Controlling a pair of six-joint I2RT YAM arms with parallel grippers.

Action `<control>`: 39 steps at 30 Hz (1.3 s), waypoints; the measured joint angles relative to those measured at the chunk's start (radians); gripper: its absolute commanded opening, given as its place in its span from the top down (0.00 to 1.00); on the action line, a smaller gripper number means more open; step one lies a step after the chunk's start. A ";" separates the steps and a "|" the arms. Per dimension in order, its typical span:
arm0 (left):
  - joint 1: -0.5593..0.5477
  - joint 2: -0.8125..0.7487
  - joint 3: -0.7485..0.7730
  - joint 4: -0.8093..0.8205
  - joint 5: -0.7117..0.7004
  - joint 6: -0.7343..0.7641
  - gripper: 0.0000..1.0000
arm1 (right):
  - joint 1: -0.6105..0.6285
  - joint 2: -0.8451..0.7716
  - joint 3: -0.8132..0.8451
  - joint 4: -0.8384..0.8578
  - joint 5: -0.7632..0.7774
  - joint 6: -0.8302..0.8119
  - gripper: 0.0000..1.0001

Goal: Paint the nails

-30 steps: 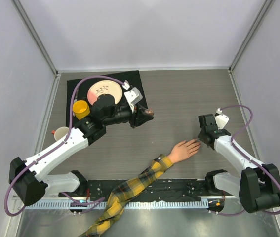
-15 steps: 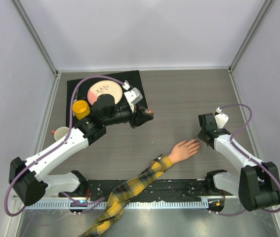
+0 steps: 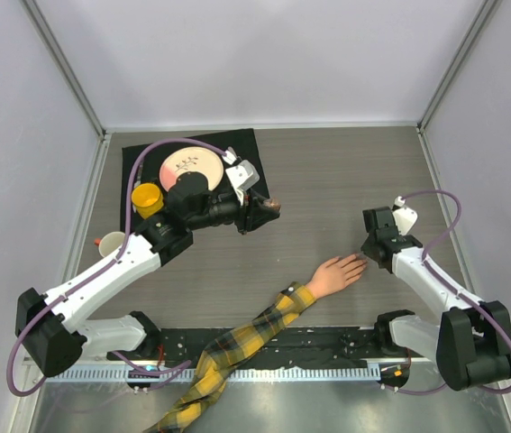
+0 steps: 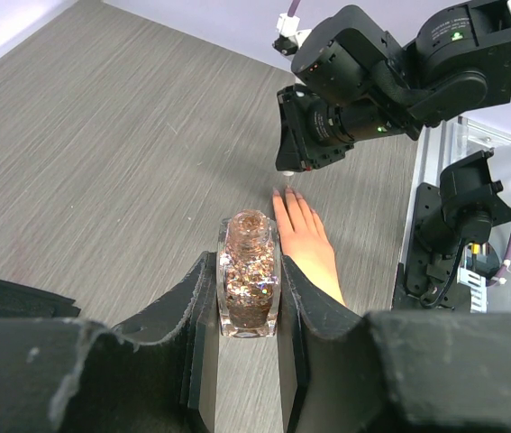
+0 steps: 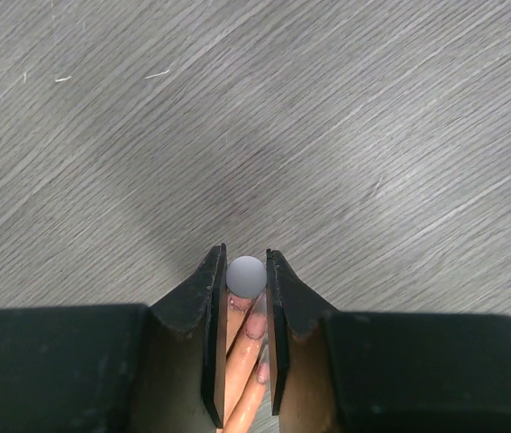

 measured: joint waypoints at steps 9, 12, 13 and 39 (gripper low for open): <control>0.000 -0.001 0.000 0.000 0.004 0.000 1.00 | 0.000 -0.037 0.000 -0.028 -0.026 0.005 0.99; 0.000 -0.003 0.000 0.000 0.005 0.000 1.00 | 0.000 -0.038 0.000 -0.040 -0.033 0.008 0.99; 0.000 -0.003 0.000 0.000 0.005 0.000 1.00 | 0.000 -0.038 0.000 -0.043 -0.034 0.008 0.99; 0.000 -0.018 0.000 -0.002 0.014 0.000 1.00 | 0.000 -0.044 0.000 -0.031 -0.068 0.006 0.99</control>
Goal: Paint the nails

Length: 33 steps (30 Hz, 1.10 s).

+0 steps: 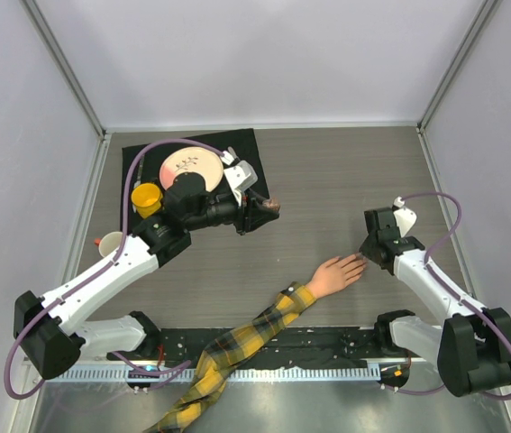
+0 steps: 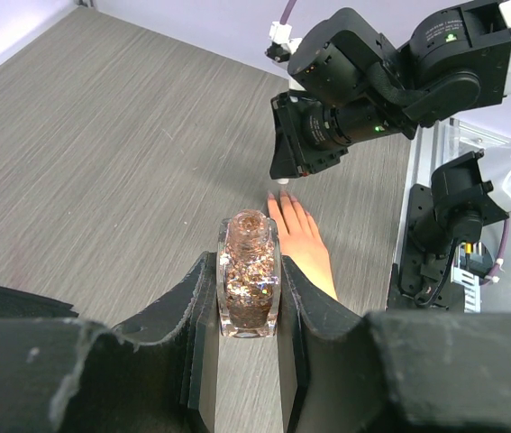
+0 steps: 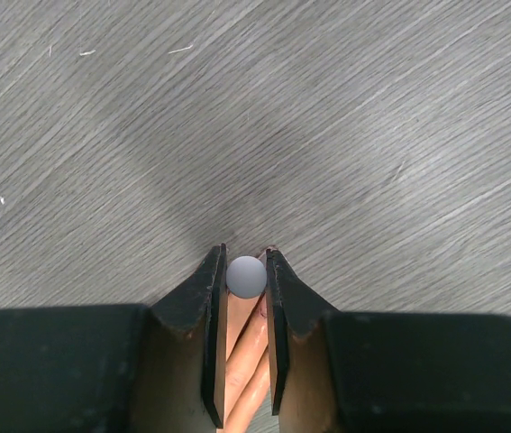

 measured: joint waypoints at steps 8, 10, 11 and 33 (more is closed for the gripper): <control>0.000 0.000 0.000 -0.005 0.000 0.001 1.00 | 0.000 0.037 0.001 0.025 0.019 -0.008 0.99; 0.000 0.000 0.000 -0.005 0.000 0.001 1.00 | 0.000 0.041 0.001 0.029 0.024 -0.008 0.99; 0.000 0.000 0.000 -0.005 0.000 0.001 1.00 | 0.000 0.041 0.001 0.030 0.026 -0.008 0.99; 0.000 0.000 0.000 -0.015 0.000 0.004 1.00 | 0.000 0.073 0.014 0.051 0.066 -0.038 0.99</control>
